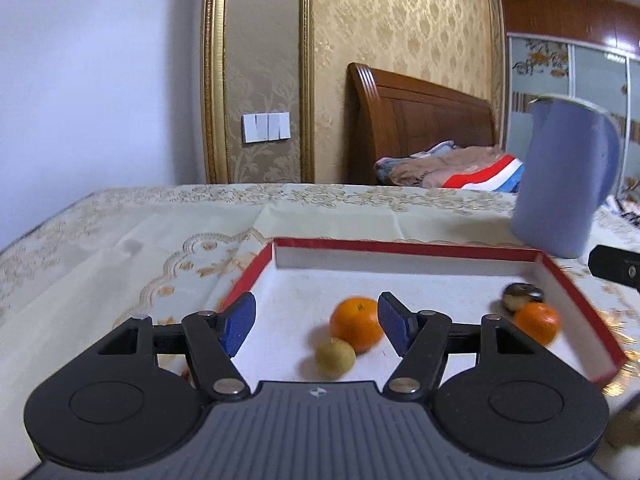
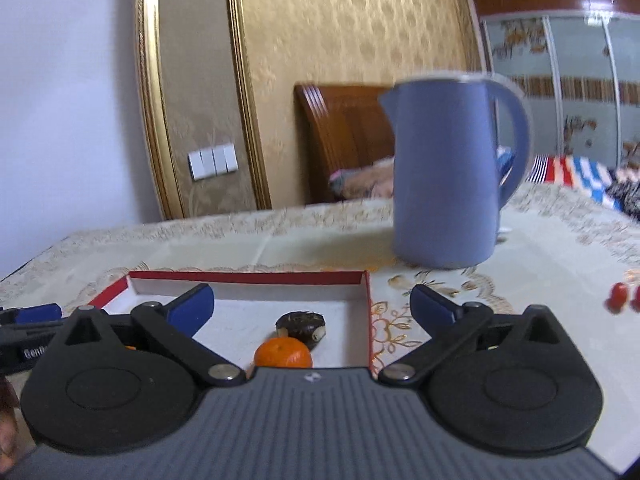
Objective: Organize fruits
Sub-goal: 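Withdraw both tools from the tray toward the remaining fruits, then close the right tool on the green round fruit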
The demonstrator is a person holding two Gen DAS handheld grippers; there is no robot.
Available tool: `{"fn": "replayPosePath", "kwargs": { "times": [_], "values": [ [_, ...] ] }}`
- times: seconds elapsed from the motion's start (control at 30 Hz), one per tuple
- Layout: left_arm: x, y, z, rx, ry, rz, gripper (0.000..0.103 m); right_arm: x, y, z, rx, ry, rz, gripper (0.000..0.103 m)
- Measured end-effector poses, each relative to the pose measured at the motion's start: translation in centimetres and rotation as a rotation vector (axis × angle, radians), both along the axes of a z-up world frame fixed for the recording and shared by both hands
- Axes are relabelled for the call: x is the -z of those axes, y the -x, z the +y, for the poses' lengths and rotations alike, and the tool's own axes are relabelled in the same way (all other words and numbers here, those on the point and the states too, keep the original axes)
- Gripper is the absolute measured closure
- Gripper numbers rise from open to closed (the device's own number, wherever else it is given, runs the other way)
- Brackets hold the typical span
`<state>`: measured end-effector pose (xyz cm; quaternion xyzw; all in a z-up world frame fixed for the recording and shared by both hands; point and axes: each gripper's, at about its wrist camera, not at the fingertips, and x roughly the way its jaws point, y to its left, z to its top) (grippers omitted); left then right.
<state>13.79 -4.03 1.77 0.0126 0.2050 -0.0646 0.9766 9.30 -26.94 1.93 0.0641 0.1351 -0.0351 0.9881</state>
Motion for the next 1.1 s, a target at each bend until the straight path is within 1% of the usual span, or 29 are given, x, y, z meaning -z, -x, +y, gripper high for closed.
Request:
{"fn": "replayPosePath", "kwargs": {
  "times": [0.1,0.17,0.23,0.33,0.4,0.43,0.5,0.53,0.6,0.73,0.83,0.97,1.03,1.1],
  "values": [
    [0.3,2.1,0.5,0.003,-0.005,-0.007,0.035,0.5,3.2,0.1,-0.009,-0.013,-0.062,0.000],
    [0.7,3.2,0.7,0.027,-0.024,0.003,0.033,0.5,4.8,0.0,-0.022,-0.015,-0.064,0.000],
    [0.8,4.2,0.9,0.039,-0.021,0.003,0.033,0.6,6.7,-0.2,0.008,0.005,-0.087,0.000],
    [0.9,5.2,1.6,0.074,0.010,0.018,0.033,0.8,9.4,-0.7,0.036,0.049,-0.069,0.000],
    [1.2,5.3,1.9,0.100,0.038,0.054,0.032,1.5,11.0,-1.5,0.060,0.062,-0.053,0.000],
    [1.3,5.3,1.9,0.109,0.040,0.066,0.032,1.9,11.6,-2.0,0.067,0.067,-0.035,0.000],
    [1.4,5.3,1.7,0.117,0.033,0.073,0.032,2.5,12.6,-3.4,0.099,0.040,-0.015,0.000],
    [1.4,5.4,1.6,0.116,0.031,0.070,0.032,2.7,13.0,-4.1,0.098,0.015,-0.004,0.000],
    [1.5,5.6,1.6,0.116,0.034,0.067,0.032,3.0,13.4,-5.4,0.094,-0.032,0.019,0.000],
    [1.7,5.7,2.1,0.118,0.058,0.083,0.032,3.7,13.6,-6.0,0.074,-0.052,0.042,0.000],
    [1.9,6.0,2.2,0.108,0.046,0.080,0.032,3.6,12.7,-4.4,0.057,0.026,0.065,0.000],
    [2.0,6.0,1.9,0.111,0.028,0.085,0.032,3.6,11.8,-1.9,0.056,0.181,0.106,0.000],
    [2.1,5.9,1.9,0.113,0.024,0.090,0.032,3.6,11.4,-1.4,0.051,0.213,0.126,0.002],
    [2.0,6.0,1.9,0.112,0.026,0.089,0.032,3.6,10.8,-1.6,0.062,0.206,0.167,0.007]
  ]
}}
